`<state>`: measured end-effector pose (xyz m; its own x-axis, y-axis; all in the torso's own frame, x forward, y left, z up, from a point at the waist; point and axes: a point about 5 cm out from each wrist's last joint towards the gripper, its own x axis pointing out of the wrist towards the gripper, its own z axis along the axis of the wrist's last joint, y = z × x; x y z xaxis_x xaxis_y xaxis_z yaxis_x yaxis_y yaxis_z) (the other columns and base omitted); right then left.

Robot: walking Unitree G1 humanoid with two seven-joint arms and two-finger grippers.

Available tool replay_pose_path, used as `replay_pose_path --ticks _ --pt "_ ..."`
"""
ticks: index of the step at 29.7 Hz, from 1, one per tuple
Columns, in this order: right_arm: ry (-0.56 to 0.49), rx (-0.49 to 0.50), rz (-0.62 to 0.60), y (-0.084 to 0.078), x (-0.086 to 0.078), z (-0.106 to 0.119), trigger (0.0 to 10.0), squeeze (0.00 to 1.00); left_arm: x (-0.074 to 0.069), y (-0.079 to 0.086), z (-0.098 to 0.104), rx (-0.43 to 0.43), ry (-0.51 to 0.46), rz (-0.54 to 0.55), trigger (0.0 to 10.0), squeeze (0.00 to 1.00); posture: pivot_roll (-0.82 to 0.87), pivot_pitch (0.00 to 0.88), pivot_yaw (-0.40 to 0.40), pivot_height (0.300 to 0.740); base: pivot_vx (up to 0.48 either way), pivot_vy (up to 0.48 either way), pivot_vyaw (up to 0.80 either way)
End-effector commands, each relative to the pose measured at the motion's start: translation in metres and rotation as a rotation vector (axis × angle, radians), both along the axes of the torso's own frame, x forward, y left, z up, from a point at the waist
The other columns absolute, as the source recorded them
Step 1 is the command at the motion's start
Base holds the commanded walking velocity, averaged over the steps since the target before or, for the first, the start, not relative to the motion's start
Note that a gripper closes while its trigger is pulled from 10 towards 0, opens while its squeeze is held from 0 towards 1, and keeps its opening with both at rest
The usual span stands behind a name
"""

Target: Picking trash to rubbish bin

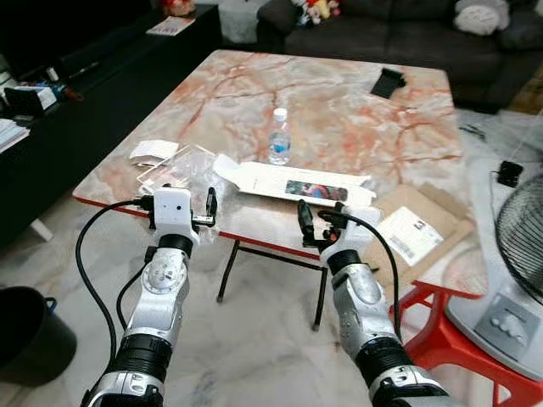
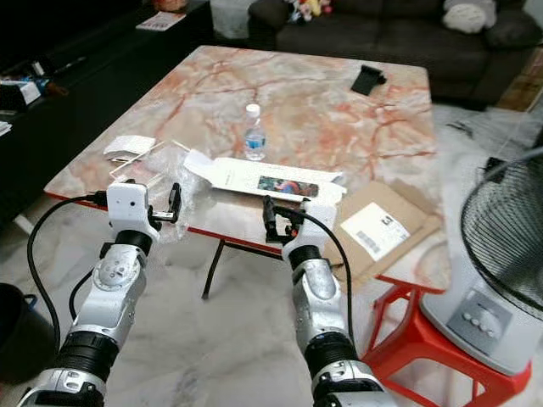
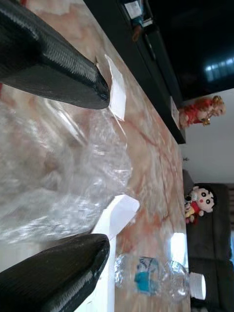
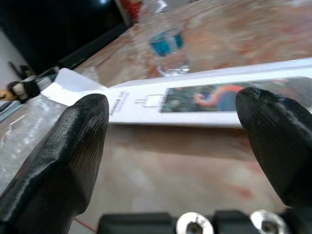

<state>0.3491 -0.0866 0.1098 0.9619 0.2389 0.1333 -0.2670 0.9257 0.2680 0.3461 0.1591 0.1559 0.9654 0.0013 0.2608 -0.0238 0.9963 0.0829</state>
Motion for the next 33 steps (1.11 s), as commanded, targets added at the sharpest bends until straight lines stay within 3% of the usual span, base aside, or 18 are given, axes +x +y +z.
replay_pose_path --ticks 1,17,33 --pt "-0.014 -0.002 -0.001 -0.002 0.003 0.005 10.0 0.00 -0.001 -0.001 0.001 -0.005 -0.010 -0.004 10.0 0.00 0.06 0.092 0.022 0.740 0.307 0.000 0.00" --pt "-0.006 -0.005 0.004 -0.002 0.002 0.003 10.0 0.00 -0.005 -0.010 0.000 0.000 -0.017 -0.032 10.0 0.00 0.06 0.096 0.024 0.740 0.301 0.000 0.00" --pt "-0.001 -0.001 0.009 -0.001 0.000 0.001 10.0 0.00 -0.012 -0.014 -0.006 0.003 0.005 -0.050 10.0 0.00 0.06 0.103 0.026 0.740 0.000 0.000 0.00"
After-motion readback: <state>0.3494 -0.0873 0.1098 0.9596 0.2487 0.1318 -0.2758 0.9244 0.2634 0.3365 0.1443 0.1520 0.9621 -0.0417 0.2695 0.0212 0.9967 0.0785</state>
